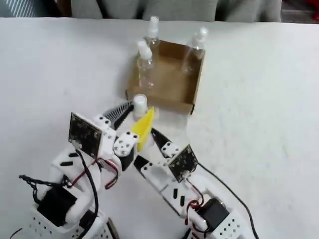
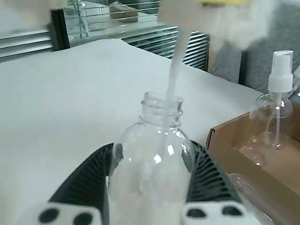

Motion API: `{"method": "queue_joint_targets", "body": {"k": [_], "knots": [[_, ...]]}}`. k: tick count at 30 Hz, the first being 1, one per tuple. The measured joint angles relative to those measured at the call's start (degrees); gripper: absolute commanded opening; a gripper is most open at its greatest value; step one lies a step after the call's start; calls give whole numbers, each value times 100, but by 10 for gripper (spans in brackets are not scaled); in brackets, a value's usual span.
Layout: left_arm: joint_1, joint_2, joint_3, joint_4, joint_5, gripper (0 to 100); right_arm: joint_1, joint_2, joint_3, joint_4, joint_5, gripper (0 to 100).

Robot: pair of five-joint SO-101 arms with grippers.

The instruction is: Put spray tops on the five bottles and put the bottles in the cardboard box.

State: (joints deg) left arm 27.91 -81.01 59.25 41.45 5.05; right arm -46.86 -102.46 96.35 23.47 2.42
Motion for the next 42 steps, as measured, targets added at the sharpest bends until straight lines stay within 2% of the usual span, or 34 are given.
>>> {"method": "queue_joint_targets", "body": {"k": [21, 35, 37, 42], "knots": [[18, -1635, 1618, -9, 0, 22, 53, 9, 0, 0, 9, 15], [18, -2048, 1785, 114, 0, 25, 62, 18, 0, 9, 9, 15], [18, -2048, 1785, 114, 0, 50, 62, 18, 0, 9, 9, 15], [9, -2171, 1785, 149, 0, 242, 62, 9, 0, 9, 9, 15]]}}
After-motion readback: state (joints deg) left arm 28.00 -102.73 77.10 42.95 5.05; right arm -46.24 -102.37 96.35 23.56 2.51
